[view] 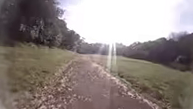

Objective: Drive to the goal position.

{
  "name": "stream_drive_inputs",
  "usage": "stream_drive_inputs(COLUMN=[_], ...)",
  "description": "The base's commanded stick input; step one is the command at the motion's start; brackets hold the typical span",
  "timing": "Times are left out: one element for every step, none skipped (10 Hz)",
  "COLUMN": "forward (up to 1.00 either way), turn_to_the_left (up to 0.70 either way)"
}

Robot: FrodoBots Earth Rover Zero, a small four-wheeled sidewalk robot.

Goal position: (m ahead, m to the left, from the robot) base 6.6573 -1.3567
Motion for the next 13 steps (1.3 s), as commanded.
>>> stream_drive_inputs(forward=[0.85,0.85,0.85,0.85,0.85,0.85,0.85,0.85,0.85,0.85,0.85,0.85,0.85], turn_to_the_left=[0.29,0.18,0.0,0.0,0.0,0.0,0.0,0.0,0.0,0.0,0.0,0.0,0.0])
